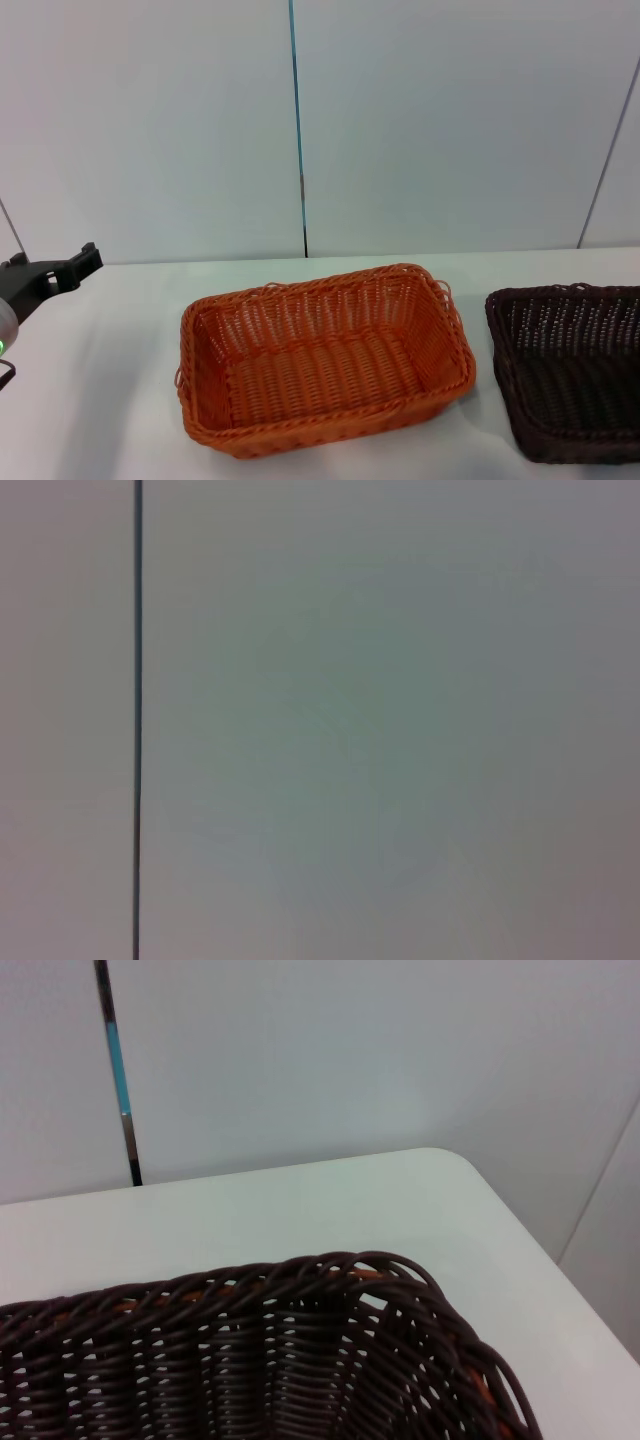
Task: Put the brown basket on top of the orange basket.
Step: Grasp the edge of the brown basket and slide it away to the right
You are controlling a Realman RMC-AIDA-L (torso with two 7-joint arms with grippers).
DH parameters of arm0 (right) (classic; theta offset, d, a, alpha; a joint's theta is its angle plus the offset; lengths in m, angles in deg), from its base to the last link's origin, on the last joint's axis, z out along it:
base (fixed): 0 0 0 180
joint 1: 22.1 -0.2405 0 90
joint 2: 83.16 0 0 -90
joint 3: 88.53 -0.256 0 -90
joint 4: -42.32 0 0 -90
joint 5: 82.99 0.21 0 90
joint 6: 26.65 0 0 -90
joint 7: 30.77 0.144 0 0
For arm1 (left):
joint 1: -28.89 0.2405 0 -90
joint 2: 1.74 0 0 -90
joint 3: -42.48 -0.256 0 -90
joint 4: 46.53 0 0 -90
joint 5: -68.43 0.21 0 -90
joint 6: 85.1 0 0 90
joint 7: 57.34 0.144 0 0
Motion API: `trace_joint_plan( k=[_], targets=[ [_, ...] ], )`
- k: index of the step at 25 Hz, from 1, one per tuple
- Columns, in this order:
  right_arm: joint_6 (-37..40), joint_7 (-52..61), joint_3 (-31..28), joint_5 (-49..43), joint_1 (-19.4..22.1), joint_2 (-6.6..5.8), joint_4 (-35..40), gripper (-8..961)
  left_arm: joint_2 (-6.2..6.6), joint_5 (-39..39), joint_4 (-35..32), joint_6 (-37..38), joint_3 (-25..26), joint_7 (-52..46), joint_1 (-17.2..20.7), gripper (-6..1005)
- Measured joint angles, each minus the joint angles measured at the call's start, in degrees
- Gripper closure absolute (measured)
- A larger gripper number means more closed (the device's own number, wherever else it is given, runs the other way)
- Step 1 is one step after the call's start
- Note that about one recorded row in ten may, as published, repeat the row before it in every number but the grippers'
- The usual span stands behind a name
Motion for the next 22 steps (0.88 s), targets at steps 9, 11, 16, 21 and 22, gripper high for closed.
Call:
trace_joint_plan(
  k=[9,11,16,21,22],
  targets=[
    [0.47,0.02,0.13,0.1,0.06,0.01,-0.41,347,0.05,0.0,0.12,-0.1,0.0,0.0,0.01,64],
    [0.44,0.13,0.12,0.11,0.17,0.01,-0.49,377,0.07,0.0,0.4,-0.09,0.0,0.0,-0.02,64],
    [0.39,0.55,0.11,0.13,0.39,0.0,-0.62,407,0.09,0.0,0.76,-0.7,0.7,0.0,-0.4,64],
    [0.74,0.58,-0.04,0.14,0.59,-0.06,-1.07,426,0.09,0.0,0.69,-0.94,0.77,0.0,-0.6,64],
    [0.8,0.58,-0.16,0.14,0.62,-0.06,-1.21,429,0.09,0.0,0.7,-0.95,0.78,0.0,-0.6,64]
  ],
)
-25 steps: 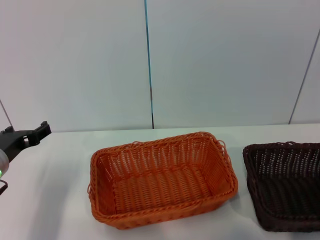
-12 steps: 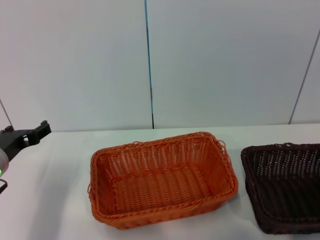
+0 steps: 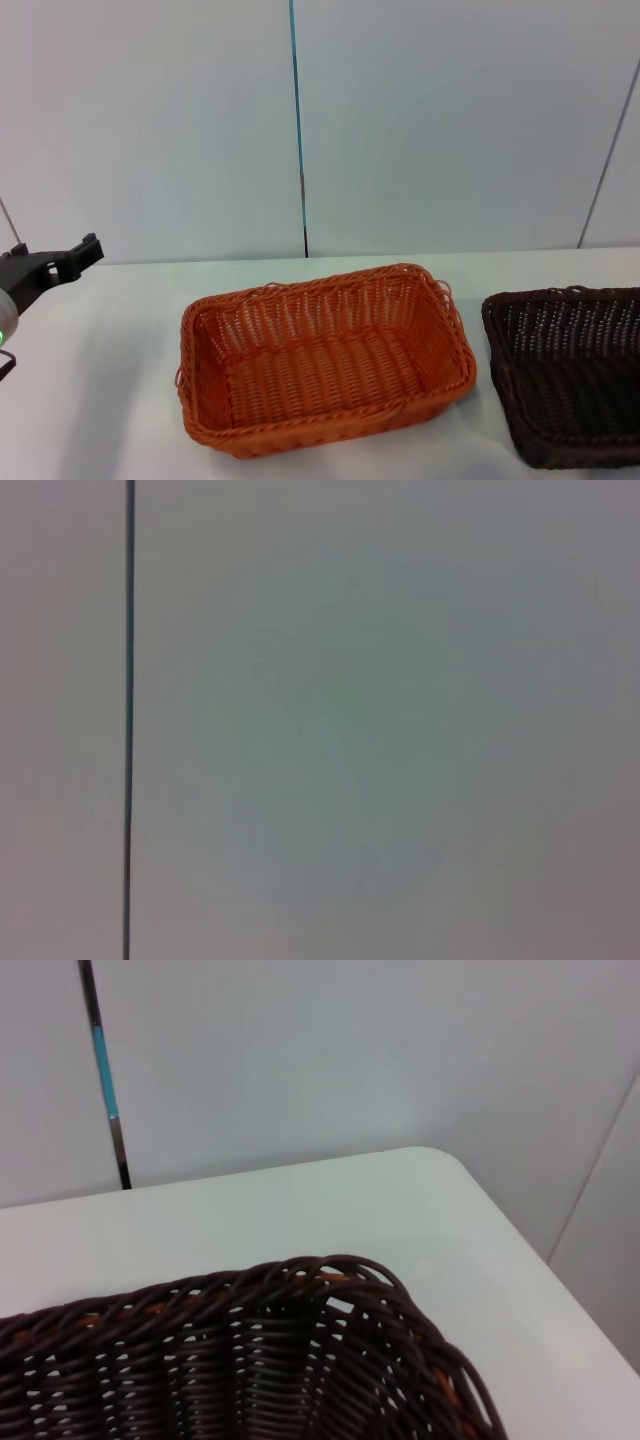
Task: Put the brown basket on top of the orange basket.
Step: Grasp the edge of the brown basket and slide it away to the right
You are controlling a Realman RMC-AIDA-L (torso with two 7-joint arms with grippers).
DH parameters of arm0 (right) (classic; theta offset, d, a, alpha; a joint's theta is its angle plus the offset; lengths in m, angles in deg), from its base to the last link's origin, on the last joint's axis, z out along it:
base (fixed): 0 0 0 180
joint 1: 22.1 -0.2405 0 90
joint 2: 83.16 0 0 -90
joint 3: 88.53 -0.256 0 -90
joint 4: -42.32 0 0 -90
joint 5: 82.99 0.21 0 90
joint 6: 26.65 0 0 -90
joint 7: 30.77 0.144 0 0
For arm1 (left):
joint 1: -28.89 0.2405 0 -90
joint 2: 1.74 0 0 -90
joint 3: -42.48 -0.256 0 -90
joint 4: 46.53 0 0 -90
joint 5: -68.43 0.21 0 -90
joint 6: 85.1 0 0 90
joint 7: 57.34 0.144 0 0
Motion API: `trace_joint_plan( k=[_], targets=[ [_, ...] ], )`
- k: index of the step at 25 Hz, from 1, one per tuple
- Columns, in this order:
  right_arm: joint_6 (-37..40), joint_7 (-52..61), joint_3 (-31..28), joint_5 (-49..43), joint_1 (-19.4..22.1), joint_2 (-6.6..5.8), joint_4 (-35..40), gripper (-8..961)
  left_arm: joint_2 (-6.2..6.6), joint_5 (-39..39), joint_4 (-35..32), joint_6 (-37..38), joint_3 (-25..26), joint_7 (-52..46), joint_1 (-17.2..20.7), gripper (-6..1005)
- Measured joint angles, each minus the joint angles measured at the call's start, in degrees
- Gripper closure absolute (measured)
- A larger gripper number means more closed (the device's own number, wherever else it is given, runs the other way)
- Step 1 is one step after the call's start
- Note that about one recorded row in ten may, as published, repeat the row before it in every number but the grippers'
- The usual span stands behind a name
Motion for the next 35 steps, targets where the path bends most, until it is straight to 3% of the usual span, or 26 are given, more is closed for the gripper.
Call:
trace_joint_plan(
  k=[14,35],
  targets=[
    [0.37,-0.02,-0.01,-0.61,0.59,-0.11,-0.83,638,-0.06,0.0,-0.01,0.07,0.01,0.0,0.0,64],
    [-0.06,-0.34,2.03,-4.0,0.68,-0.1,-0.47,686,-0.17,0.0,0.5,-2.22,-0.11,0.0,0.04,64]
  ],
)
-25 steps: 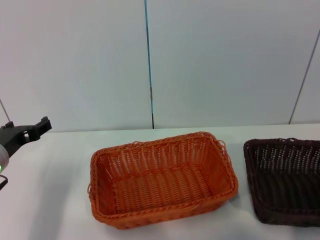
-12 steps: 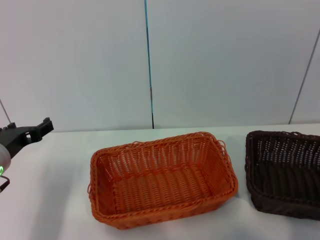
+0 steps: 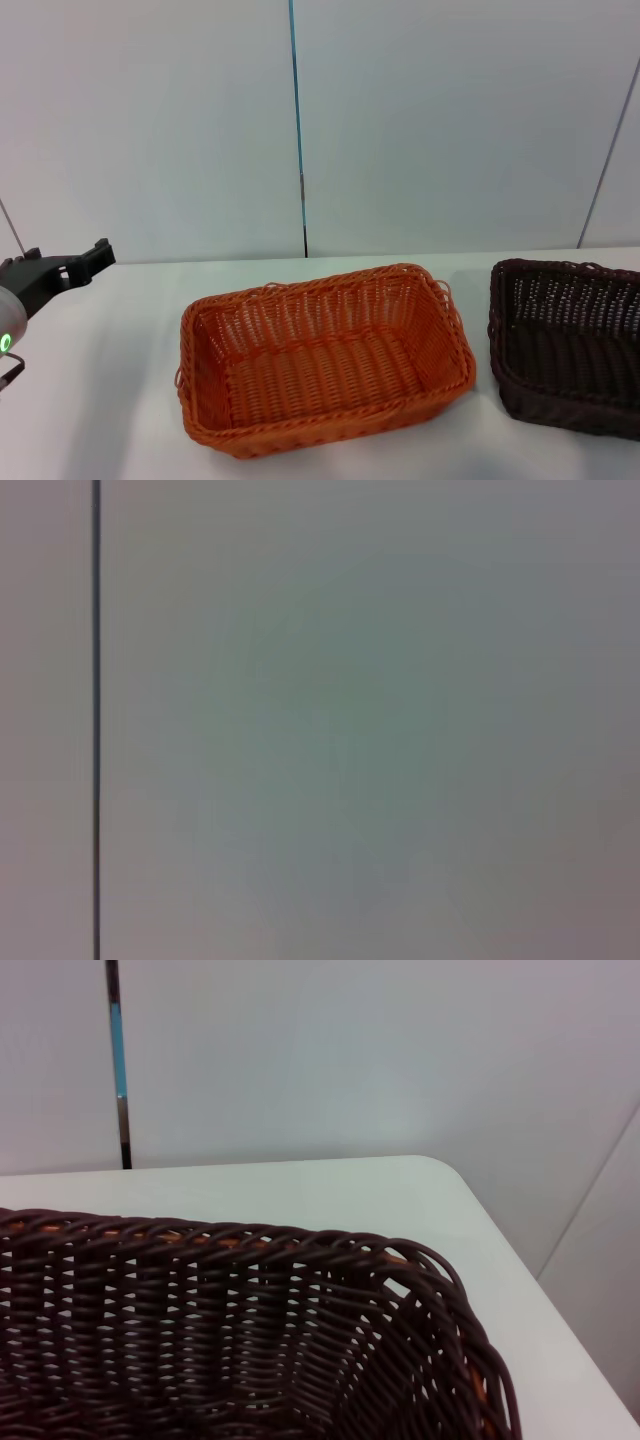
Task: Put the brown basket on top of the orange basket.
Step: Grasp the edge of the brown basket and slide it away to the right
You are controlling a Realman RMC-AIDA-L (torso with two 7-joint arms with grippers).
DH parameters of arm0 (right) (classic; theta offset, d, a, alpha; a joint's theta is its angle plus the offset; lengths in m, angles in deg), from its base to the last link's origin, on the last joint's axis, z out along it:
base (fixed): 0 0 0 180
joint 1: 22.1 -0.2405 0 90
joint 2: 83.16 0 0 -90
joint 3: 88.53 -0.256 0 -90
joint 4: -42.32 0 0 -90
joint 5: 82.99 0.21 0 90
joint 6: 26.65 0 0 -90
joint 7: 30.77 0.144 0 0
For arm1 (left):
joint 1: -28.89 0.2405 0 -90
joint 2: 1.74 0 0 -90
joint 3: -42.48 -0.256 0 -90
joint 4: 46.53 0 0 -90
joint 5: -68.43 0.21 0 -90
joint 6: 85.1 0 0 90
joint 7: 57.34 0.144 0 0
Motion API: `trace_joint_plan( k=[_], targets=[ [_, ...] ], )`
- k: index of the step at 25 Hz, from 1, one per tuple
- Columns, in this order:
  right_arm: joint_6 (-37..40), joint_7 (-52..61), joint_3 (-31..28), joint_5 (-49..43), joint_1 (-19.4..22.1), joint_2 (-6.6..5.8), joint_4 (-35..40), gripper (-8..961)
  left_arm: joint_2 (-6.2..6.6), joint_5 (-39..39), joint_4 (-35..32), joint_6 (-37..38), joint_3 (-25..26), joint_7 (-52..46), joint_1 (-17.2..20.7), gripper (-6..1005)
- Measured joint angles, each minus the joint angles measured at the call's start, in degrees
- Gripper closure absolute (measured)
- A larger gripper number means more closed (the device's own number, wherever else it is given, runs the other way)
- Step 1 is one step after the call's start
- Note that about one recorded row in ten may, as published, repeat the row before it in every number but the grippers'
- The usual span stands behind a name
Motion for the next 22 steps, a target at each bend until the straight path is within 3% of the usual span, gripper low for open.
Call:
trace_joint_plan(
  k=[9,22],
  targets=[
    [-0.77,0.22,1.85,0.42,0.8,0.02,-0.08,693,-0.08,0.0,0.97,-2.13,0.36,-0.1,0.44,64],
    [15.79,-4.68,0.45,3.61,0.16,-0.34,-7.28,701,-0.01,0.09,0.92,-3.65,0.77,0.0,0.49,64]
  ],
)
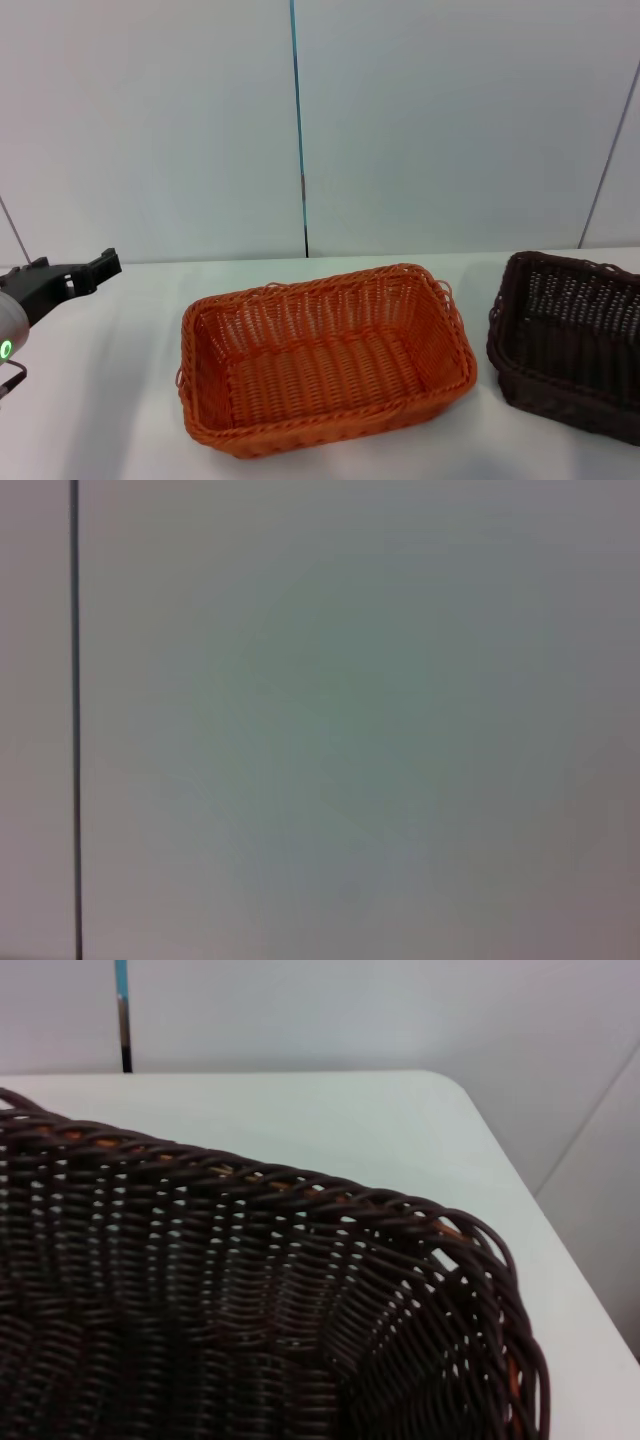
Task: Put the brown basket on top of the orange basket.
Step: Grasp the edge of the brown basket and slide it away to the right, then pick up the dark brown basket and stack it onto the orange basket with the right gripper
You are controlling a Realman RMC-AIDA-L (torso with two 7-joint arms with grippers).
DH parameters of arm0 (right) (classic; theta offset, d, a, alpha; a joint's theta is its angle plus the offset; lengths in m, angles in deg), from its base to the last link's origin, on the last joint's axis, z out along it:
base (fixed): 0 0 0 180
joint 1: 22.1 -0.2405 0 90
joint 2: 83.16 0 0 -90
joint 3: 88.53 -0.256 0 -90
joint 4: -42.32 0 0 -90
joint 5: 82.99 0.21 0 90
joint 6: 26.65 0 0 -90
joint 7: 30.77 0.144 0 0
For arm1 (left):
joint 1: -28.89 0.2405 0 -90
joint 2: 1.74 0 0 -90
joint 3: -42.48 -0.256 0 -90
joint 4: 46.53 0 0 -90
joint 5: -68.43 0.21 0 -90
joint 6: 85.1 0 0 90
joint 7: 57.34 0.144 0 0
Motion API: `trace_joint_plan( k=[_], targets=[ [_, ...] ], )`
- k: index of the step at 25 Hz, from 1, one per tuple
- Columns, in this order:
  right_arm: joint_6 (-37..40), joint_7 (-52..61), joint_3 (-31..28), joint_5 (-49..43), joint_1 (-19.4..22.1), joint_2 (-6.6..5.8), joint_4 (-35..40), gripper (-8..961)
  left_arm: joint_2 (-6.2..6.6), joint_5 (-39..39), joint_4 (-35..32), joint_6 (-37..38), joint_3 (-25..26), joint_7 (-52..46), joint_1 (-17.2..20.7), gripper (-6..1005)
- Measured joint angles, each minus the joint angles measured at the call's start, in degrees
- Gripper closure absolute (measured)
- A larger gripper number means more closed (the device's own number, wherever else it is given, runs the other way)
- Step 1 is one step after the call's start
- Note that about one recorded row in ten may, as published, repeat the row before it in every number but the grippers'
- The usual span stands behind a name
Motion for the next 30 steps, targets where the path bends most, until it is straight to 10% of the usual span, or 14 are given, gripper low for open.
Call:
trace_joint_plan(
  k=[30],
  targets=[
    [15.93,-21.28,-15.95,5.16,-4.69,-0.2,-3.6,712,-0.08,2.93,-0.54,-2.91,0.76,-0.24,0.2,64]
  ],
)
